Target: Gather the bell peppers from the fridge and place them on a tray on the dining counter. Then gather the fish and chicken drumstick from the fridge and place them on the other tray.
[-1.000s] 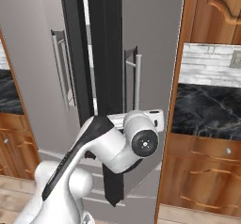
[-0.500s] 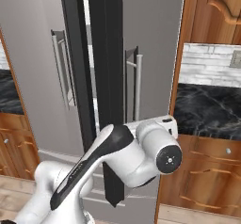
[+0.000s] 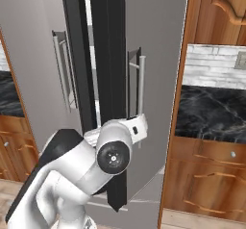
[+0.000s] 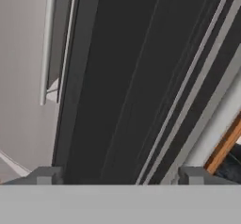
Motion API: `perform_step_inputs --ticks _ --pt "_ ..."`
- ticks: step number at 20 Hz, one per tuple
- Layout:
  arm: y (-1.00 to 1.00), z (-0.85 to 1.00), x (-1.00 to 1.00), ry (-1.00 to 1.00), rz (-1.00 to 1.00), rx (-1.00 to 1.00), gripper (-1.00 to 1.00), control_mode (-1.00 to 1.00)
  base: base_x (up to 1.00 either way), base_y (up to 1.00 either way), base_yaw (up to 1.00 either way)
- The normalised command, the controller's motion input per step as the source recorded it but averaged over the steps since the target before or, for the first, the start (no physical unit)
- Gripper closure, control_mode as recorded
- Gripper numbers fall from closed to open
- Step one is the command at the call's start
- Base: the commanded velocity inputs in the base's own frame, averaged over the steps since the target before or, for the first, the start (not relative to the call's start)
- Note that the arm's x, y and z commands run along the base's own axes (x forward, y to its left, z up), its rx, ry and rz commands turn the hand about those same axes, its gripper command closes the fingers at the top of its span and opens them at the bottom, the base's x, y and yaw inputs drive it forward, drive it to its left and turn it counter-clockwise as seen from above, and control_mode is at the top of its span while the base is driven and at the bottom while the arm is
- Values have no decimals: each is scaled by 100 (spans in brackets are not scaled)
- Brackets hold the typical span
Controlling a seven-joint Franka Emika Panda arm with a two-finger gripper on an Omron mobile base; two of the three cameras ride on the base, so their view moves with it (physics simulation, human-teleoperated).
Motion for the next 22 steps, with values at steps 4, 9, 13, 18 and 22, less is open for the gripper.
perform_step_inputs --ticks 4,9,13,18,22 --pt "90 31 0 1 -27 -16 -100 -100 0 0 0" --pt "81 29 25 15 -35 -14 -100 -100 0 0 0" --pt "36 7 60 19 -25 -8 -100 -100 0 0 0" --pt "15 -3 40 1 -7 -13 -100 -100 0 0 0" --pt "29 -1 55 4 -18 -16 -100 -100 0 0 0"
